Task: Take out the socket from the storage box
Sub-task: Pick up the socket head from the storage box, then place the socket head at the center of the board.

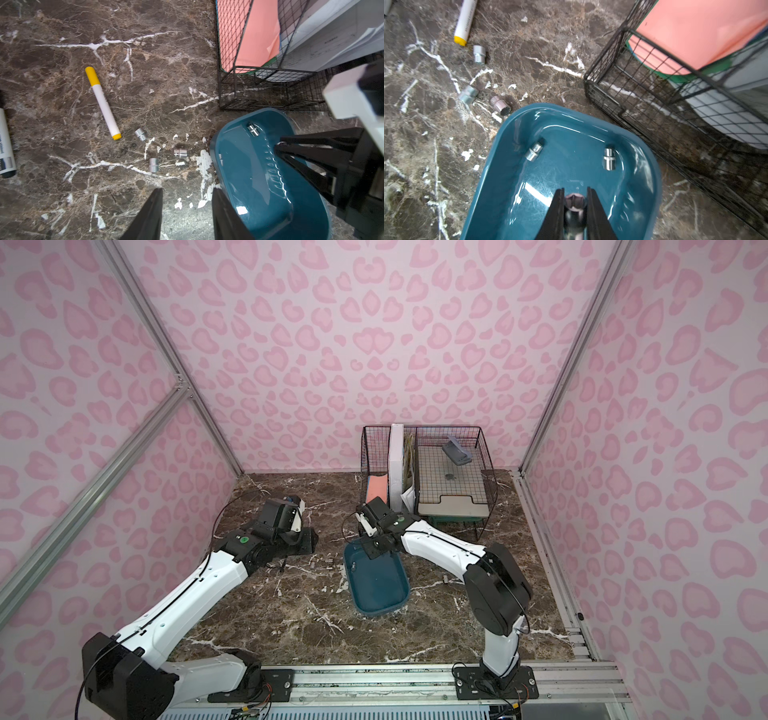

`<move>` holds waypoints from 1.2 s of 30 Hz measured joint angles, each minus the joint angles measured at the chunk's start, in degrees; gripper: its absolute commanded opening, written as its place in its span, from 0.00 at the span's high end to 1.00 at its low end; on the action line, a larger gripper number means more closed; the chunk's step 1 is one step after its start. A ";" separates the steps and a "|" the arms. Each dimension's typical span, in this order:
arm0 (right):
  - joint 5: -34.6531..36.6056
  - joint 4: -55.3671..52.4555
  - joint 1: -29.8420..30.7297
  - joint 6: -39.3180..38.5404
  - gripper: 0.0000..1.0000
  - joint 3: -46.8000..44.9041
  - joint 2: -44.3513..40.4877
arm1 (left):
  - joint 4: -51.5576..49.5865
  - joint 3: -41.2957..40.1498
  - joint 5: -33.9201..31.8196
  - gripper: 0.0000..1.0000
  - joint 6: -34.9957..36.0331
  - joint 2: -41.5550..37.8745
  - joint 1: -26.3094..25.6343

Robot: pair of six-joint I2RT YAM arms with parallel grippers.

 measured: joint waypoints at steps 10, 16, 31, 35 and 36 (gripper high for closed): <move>0.22 0.79 -7.91 1.84 0.89 -16.20 -16.79 | 0.42 6.19 -1.07 0.56 -1.01 8.66 -9.86; 0.59 1.77 -18.21 3.56 0.89 -25.20 -21.94 | 1.03 9.31 -1.16 0.57 -2.95 15.45 -14.10; 4.46 4.35 -32.59 10.67 0.88 -33.83 -17.88 | 3.30 12.48 -0.50 0.56 -5.14 25.46 -17.68; 5.77 5.68 -32.89 11.82 0.88 -34.84 -16.76 | 3.45 12.94 -0.33 0.57 -5.14 26.36 -18.03; 6.12 5.97 -32.96 11.93 0.87 -35.01 -16.48 | 3.48 13.00 -0.33 0.57 -5.14 26.45 -18.03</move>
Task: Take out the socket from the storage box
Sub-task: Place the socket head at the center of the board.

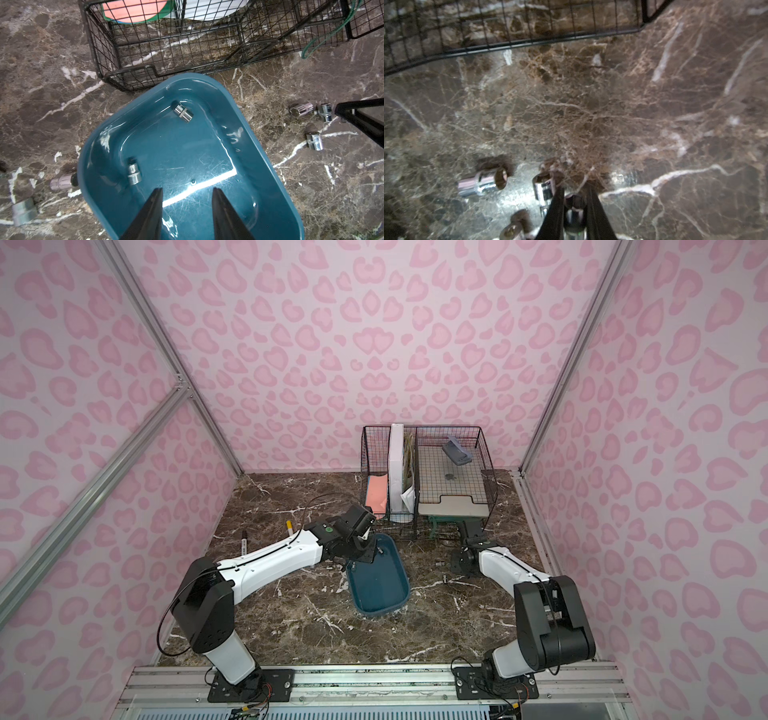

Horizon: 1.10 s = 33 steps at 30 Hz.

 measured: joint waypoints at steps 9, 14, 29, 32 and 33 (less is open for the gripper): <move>1.44 1.55 -0.35 0.87 0.77 -0.94 1.79 | -0.04 0.13 -0.07 0.56 0.00 0.22 0.00; 1.14 1.97 -0.39 1.07 0.68 -1.11 1.75 | -0.04 0.13 -0.09 0.57 0.00 0.22 -0.02; 0.07 1.97 -0.57 1.38 0.58 -1.22 -1.31 | -0.42 2.75 -1.62 0.56 -4.28 4.37 -0.37; -0.26 1.77 -0.59 1.53 0.57 -1.11 -2.08 | -0.39 4.28 -3.08 0.57 -6.88 6.95 -1.18; -0.33 1.66 -0.59 1.55 0.57 -1.07 -2.23 | -0.33 4.94 -3.61 0.57 -7.93 7.96 -1.51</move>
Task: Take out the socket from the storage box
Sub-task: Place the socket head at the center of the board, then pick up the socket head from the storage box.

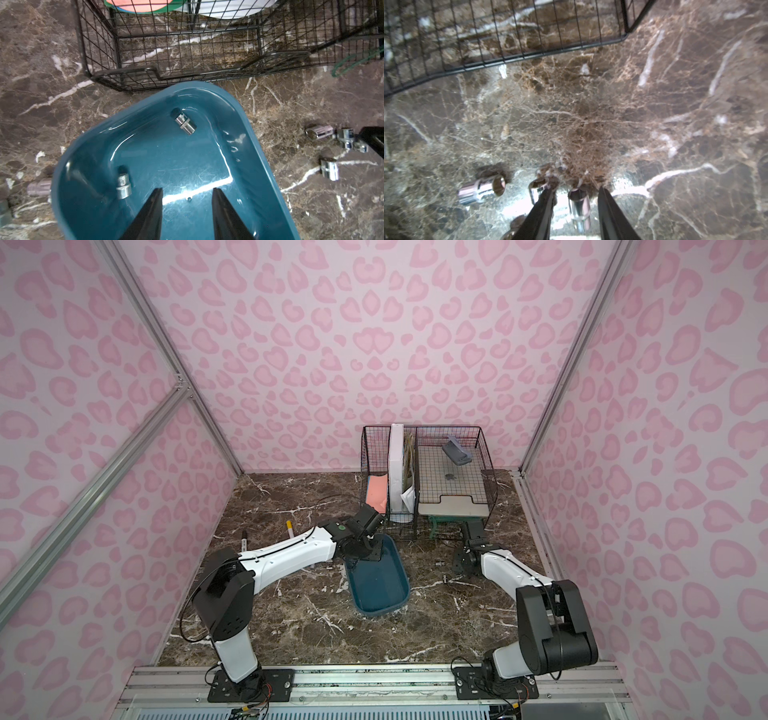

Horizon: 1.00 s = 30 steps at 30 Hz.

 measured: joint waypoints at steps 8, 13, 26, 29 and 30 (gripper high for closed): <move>-0.76 -0.70 0.00 0.42 0.56 0.04 -1.27 | 0.20 2.05 -3.72 0.57 -5.33 6.05 -0.98; -0.81 -1.22 0.00 0.42 0.56 0.04 -2.23 | 0.92 4.59 -5.29 0.58 -5.92 8.94 -0.96; -1.18 -1.38 -0.04 0.39 0.56 0.02 -2.75 | 1.18 7.96 -6.43 0.58 -7.04 13.64 -0.90; -1.18 -1.38 -0.04 0.39 0.56 0.00 -2.75 | 1.55 8.33 -6.88 0.58 -7.04 14.36 -0.83; -1.18 -1.38 -0.04 0.39 0.56 -0.04 -2.73 | 1.57 8.41 -6.93 0.58 -7.04 14.60 -0.70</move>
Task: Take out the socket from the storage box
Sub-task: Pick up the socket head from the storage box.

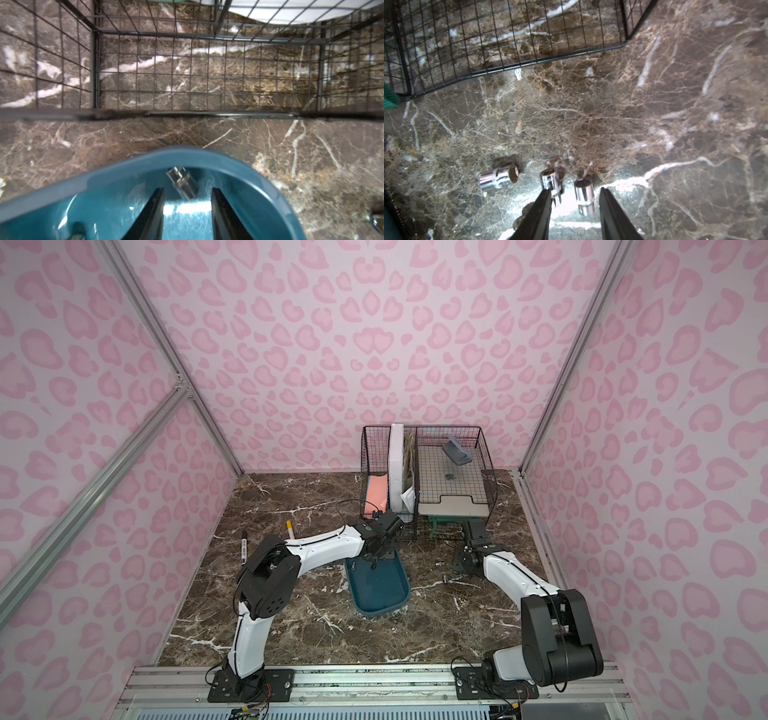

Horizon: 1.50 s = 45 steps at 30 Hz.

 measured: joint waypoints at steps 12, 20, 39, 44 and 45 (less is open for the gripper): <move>-0.02 0.00 0.00 -0.11 0.56 -0.02 0.20 | 0.79 0.87 -0.57 0.62 0.11 2.19 1.11; -0.02 0.00 0.02 -0.61 0.57 -0.02 0.22 | 1.88 0.66 -0.63 0.79 0.44 2.25 1.25; -1.55 -0.68 0.94 -0.61 0.57 2.21 -0.92 | 0.13 -10.40 -0.04 0.87 2.84 -15.45 1.18; -1.64 -0.94 2.47 -0.61 0.57 2.80 -1.09 | -0.44 -14.38 -1.25 0.87 3.17 -22.43 3.89; -1.70 -0.96 2.99 -0.63 0.57 2.89 -1.20 | -0.72 -15.34 -1.51 0.86 3.19 -23.76 4.74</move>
